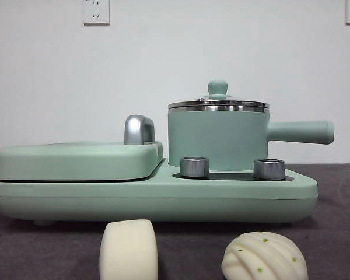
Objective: Put the buns in a small steamer
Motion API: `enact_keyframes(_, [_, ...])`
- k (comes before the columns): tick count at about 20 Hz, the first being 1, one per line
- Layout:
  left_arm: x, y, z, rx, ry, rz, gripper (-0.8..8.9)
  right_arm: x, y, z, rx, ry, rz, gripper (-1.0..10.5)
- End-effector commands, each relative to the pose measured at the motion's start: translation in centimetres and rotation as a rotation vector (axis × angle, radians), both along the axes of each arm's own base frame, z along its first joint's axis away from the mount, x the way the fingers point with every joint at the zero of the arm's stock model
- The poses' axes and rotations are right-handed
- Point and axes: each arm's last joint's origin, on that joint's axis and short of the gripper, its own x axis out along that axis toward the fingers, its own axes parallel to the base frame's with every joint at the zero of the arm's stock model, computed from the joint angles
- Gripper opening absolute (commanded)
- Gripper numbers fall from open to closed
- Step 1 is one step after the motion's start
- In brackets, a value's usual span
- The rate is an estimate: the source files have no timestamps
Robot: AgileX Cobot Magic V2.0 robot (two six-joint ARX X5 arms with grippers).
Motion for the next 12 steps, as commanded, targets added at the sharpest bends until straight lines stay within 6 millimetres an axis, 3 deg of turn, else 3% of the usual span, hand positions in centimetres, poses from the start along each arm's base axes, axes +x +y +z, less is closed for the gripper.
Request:
enact_keyframes(1, [0.16,-0.11,0.53,0.013,-0.053,-0.028,0.10,-0.05,0.03,0.45,-0.019,-0.038,0.016,0.2])
enact_keyframes(5, [0.25,-0.13,0.48,0.041,-0.093,-0.047,0.79,-0.05,0.03,0.45,-0.019,-0.038,0.015,0.4])
enact_keyframes(12, [0.44,-0.19,0.36,0.054,-0.104,-0.056,4.51,-0.05,0.03,0.45,-0.019,-0.038,0.015,4.6])
